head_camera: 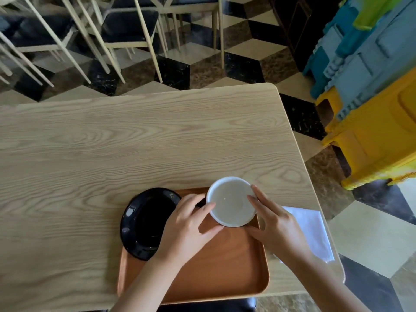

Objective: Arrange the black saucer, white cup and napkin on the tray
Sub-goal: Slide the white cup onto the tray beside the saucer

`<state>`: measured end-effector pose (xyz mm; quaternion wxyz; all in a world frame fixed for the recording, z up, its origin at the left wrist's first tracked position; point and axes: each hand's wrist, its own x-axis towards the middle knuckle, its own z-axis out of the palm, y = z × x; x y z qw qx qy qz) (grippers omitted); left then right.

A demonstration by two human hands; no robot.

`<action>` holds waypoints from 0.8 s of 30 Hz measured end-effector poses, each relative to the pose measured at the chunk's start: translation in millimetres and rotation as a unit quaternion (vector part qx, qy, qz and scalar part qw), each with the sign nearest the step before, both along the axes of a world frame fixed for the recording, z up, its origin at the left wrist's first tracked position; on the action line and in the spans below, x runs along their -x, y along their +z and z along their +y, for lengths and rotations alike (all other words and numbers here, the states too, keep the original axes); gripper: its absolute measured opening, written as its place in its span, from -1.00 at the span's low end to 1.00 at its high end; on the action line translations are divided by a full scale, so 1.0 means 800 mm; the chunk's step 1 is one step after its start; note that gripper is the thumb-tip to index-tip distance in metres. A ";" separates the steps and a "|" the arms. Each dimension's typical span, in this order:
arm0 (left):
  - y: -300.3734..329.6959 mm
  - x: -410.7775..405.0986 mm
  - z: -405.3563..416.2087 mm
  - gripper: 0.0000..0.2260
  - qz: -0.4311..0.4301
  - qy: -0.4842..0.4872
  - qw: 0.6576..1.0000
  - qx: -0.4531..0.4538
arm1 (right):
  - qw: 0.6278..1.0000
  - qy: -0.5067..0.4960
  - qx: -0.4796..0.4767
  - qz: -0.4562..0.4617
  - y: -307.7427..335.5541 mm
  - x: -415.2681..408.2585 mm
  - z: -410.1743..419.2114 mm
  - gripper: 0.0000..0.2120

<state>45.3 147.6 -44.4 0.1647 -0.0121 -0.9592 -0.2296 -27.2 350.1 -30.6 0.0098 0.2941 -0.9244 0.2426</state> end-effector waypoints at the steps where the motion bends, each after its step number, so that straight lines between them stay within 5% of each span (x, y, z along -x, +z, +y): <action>1: -0.003 -0.001 0.001 -0.64 -0.003 0.003 1.000 0.001 | 1.000 0.001 -0.003 -0.004 -0.002 0.000 0.001 -0.44; 12: -0.012 0.013 0.005 -0.63 0.006 0.021 1.000 0.000 | 0.999 0.025 -0.021 -0.015 -0.006 0.016 0.003 -0.31; 20: -0.001 0.006 0.012 -0.58 -0.051 0.018 0.999 0.002 | 0.998 0.034 -0.058 0.007 -0.008 0.014 0.005 -0.40; 24: 0.017 -0.010 0.033 -0.55 -0.012 0.010 1.000 -0.022 | 0.998 0.015 -0.065 0.019 0.006 0.003 0.016 -0.48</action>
